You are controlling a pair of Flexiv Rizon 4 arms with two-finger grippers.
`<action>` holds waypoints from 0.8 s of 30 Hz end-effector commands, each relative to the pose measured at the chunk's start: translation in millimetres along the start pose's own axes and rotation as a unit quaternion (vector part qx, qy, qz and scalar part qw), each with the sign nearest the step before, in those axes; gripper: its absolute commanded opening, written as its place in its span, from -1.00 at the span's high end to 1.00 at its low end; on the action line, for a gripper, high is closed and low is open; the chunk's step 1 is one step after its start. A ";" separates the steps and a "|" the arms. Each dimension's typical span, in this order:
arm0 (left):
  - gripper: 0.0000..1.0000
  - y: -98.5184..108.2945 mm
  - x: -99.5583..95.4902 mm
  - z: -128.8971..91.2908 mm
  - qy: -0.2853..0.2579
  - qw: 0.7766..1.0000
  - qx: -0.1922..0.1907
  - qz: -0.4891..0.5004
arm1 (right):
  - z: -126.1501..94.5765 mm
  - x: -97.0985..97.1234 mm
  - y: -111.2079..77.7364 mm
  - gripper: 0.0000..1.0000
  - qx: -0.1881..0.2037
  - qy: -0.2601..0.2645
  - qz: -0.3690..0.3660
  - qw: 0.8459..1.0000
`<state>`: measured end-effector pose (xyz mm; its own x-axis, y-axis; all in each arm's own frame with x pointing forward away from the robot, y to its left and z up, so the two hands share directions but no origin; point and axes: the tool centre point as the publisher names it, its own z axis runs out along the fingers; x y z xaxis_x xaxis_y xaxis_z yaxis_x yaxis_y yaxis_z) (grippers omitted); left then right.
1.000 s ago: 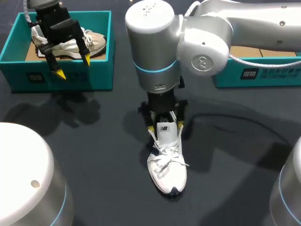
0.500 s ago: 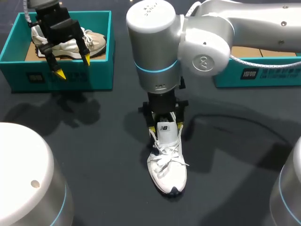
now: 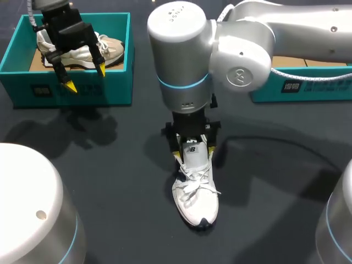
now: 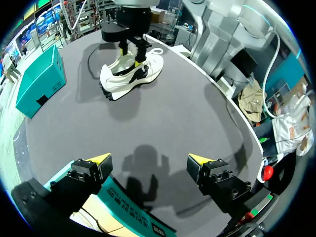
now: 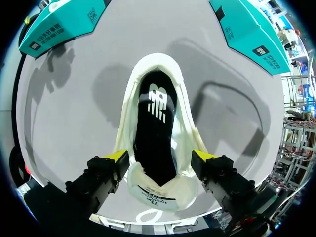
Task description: Take the shoe out of the shoebox, open the shoe tongue, remove and reinsert the insole, then place the shoe into the shoebox
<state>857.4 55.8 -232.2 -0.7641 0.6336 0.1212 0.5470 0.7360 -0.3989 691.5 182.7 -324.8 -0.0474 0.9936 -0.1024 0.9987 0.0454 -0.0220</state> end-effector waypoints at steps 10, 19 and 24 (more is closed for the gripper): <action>-1.00 0.1 0.2 -0.2 0.000 1.000 -0.001 0.000 | -1.0 -2.9 -15.1 -0.58 -0.008 0.005 0.011 1.000; -1.00 0.1 0.2 -0.2 0.000 1.000 -0.001 0.000 | -4.9 -1.5 -30.0 -0.39 -0.010 0.005 0.027 1.000; -1.00 0.1 0.2 -0.2 0.000 1.000 -0.001 0.000 | -8.9 -3.1 -47.8 -0.31 -0.008 0.001 0.050 0.999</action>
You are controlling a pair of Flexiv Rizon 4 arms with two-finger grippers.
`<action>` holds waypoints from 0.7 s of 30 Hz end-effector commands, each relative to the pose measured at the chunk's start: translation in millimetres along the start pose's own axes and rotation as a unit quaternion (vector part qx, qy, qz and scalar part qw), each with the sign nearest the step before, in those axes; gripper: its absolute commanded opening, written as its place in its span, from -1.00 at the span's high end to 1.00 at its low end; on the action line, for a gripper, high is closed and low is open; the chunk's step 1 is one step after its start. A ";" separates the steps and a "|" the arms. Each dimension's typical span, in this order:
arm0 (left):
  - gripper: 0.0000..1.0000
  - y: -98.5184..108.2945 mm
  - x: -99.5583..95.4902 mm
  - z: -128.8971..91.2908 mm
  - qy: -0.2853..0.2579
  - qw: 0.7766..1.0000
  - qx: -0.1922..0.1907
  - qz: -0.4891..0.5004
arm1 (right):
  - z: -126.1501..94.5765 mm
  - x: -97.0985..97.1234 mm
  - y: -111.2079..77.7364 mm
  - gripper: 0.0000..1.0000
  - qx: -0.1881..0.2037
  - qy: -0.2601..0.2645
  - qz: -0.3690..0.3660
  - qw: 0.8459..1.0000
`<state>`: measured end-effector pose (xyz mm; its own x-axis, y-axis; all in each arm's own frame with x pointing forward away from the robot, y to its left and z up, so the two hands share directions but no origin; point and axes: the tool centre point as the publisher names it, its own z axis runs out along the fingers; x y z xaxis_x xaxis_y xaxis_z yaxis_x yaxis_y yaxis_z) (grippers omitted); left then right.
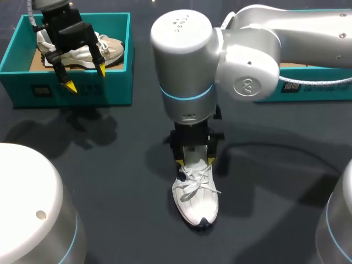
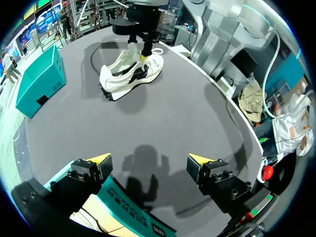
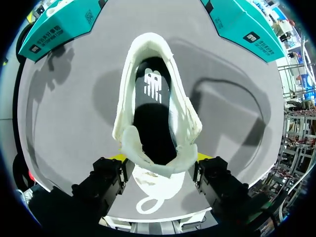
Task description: Take the shoe out of the shoebox, open the shoe tongue, remove and reinsert the insole, then place the shoe into the shoebox
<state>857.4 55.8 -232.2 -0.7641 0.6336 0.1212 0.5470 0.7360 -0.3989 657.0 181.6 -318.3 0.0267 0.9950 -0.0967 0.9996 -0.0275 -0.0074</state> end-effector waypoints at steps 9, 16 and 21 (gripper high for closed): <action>-1.00 0.1 0.2 -0.2 0.000 1.000 -0.001 0.000 | -22.1 -6.6 -45.1 -0.14 -0.019 -0.016 0.036 0.999; -1.00 0.1 0.2 -0.2 0.000 1.000 -0.001 0.000 | -36.0 2.1 -46.6 0.19 -0.035 -0.032 0.028 0.998; -1.00 0.1 0.2 -0.2 0.000 1.000 -0.001 0.000 | -35.8 5.4 -30.2 0.24 -0.045 -0.033 0.007 0.998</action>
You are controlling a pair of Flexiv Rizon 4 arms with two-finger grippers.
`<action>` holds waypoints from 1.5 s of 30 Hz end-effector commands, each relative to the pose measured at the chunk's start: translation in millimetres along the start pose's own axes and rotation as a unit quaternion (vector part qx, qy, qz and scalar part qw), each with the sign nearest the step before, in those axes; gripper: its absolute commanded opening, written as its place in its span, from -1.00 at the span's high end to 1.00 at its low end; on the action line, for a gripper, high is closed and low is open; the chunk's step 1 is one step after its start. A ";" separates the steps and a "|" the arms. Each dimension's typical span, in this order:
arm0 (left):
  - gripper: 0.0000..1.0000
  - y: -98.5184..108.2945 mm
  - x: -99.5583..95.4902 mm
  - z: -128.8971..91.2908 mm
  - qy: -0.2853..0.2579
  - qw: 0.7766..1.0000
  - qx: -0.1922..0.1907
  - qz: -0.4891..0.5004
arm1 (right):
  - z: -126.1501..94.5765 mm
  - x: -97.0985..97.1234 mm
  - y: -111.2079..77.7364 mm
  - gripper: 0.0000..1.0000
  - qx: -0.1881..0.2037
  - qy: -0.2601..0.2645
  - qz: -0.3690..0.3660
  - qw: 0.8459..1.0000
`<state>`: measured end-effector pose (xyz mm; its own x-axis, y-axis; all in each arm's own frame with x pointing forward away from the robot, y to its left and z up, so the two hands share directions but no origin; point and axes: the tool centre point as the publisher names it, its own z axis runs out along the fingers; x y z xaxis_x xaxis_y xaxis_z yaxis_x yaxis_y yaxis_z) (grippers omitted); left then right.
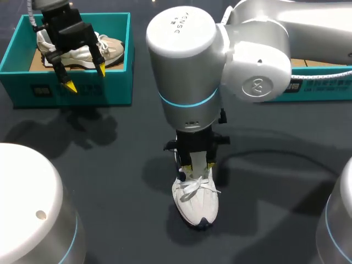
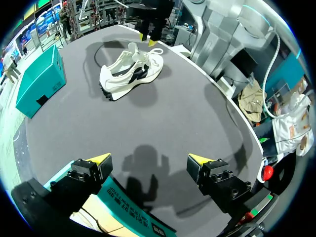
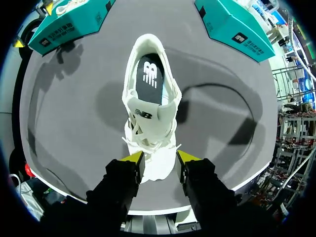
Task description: Take the shoe out of the shoebox, open the shoe tongue, remove and reinsert the insole, then place the shoe into the shoebox
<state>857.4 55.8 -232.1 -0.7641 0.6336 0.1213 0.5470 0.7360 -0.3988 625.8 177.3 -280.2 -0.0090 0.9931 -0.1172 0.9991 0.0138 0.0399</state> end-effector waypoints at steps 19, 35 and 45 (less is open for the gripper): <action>-1.00 0.1 0.1 -0.1 0.000 1.000 -0.001 0.000 | 51.9 5.0 72.8 0.51 0.008 0.023 -0.017 1.000; -1.00 0.1 0.1 -0.1 0.000 1.000 -0.001 0.000 | 55.9 2.2 77.4 0.51 -0.008 0.027 -0.039 0.999; -1.00 0.1 0.1 -0.1 0.000 1.000 -0.001 0.000 | 28.6 3.9 86.5 0.49 -0.018 0.046 -0.123 0.991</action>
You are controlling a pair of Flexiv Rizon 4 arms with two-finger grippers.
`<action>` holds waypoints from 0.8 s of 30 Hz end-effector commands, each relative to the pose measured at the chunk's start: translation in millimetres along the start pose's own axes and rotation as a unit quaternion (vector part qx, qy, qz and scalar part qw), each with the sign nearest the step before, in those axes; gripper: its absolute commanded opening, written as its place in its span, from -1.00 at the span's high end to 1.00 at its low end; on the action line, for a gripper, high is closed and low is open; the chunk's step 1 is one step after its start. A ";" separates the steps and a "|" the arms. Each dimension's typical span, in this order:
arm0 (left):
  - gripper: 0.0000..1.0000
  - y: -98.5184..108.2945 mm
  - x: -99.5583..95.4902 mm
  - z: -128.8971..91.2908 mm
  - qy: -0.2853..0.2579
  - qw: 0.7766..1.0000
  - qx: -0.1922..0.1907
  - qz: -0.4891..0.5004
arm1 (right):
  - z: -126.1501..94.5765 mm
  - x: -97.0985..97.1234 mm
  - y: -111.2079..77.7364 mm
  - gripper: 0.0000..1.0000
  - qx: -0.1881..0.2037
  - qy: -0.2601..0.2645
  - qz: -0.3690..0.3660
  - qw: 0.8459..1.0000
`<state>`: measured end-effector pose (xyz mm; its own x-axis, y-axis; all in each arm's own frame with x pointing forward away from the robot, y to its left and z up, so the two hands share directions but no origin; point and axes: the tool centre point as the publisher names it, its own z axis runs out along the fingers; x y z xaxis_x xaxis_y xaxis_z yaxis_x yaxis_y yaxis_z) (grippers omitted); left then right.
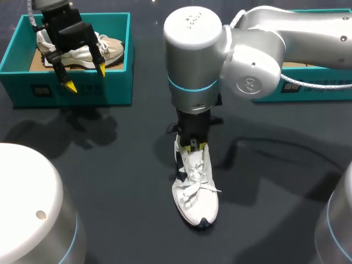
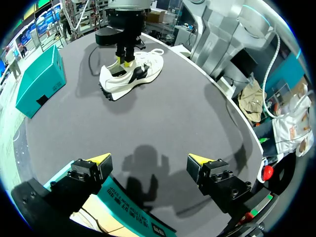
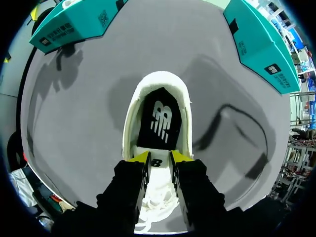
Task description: Take the shoe out of the shoebox, open the shoe tongue, remove and reinsert the insole, then place the shoe into the shoebox
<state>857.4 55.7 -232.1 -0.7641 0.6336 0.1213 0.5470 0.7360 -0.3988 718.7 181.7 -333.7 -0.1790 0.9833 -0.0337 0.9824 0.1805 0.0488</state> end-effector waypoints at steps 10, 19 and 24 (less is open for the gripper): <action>-1.00 0.2 0.2 -0.1 0.000 1.000 -0.001 0.000 | -63.2 11.0 14.8 0.20 -0.002 -0.027 -0.389 0.921; -1.00 0.2 0.2 -0.1 0.000 1.000 -0.001 0.000 | -58.8 10.7 28.1 -1.00 -0.017 -0.017 -0.599 0.800; -1.00 0.2 0.2 -0.1 0.000 1.000 -0.001 0.000 | -58.8 10.7 28.1 -1.00 -0.017 -0.017 -0.599 0.800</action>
<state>857.4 55.8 -232.1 -0.7642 0.6335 0.1213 0.5469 0.7361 -0.3988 740.4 198.4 -272.6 -0.8249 0.5561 -0.1016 0.5564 0.8304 0.0277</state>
